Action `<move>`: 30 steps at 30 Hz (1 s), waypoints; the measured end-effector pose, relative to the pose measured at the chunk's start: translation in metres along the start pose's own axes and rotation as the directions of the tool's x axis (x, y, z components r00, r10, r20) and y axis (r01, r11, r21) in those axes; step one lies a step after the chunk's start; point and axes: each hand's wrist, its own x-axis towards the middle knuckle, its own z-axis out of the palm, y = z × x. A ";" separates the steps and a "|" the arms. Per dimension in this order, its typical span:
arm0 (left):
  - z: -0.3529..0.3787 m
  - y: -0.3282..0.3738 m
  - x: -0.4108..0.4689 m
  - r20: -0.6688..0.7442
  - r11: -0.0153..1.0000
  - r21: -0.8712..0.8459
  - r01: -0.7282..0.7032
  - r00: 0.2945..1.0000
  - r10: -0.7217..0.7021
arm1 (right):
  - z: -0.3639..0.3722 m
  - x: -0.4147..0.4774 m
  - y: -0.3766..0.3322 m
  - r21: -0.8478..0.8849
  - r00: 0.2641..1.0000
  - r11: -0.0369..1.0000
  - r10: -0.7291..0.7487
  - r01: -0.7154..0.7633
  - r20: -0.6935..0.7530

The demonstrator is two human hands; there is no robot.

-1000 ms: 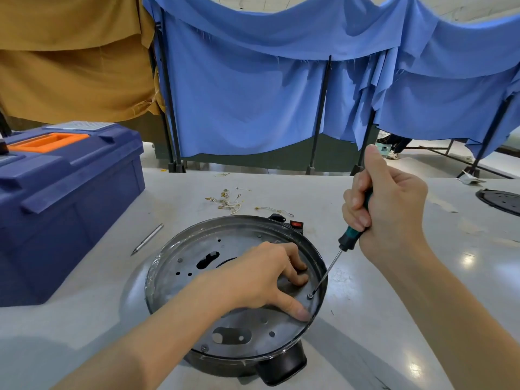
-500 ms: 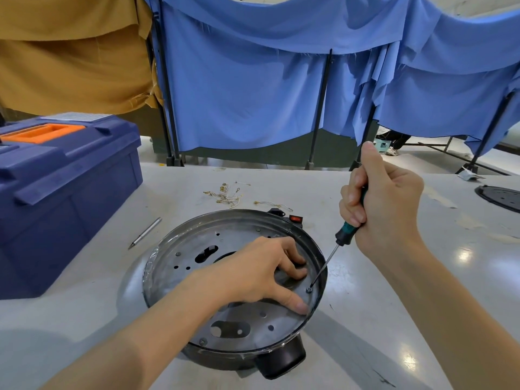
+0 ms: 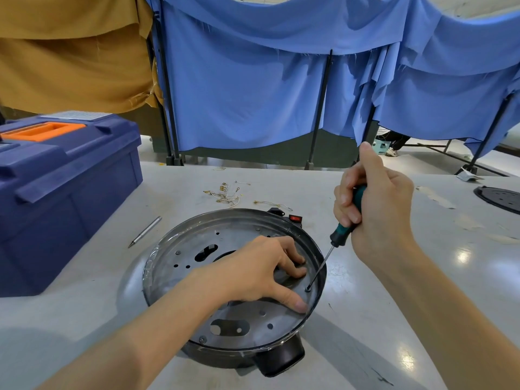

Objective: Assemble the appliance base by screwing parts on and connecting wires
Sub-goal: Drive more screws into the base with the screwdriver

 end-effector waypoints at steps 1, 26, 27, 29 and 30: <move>0.000 0.000 0.000 -0.002 1.000 0.000 0.001 1.000 -0.001 | 0.000 -0.001 -0.001 0.030 0.998 0.999 0.029 -0.031 0.051; 0.003 -0.001 -0.001 -0.054 0.999 -0.022 0.039 0.998 -0.040 | -0.017 0.007 -0.021 -0.828 0.848 0.243 0.043 0.504 0.529; 0.003 -0.002 0.000 -0.056 0.999 -0.025 0.043 0.997 -0.045 | -0.021 0.009 -0.024 -0.841 0.836 0.210 0.141 0.498 0.530; 0.004 -0.003 0.000 -0.059 0.998 -0.029 0.048 0.997 -0.050 | -0.026 0.010 -0.033 -0.831 0.792 0.316 0.281 0.457 0.542; 0.004 -0.004 0.000 -0.059 0.998 -0.031 0.046 0.997 -0.048 | -0.028 0.009 -0.038 -0.809 0.778 0.416 0.297 0.417 0.554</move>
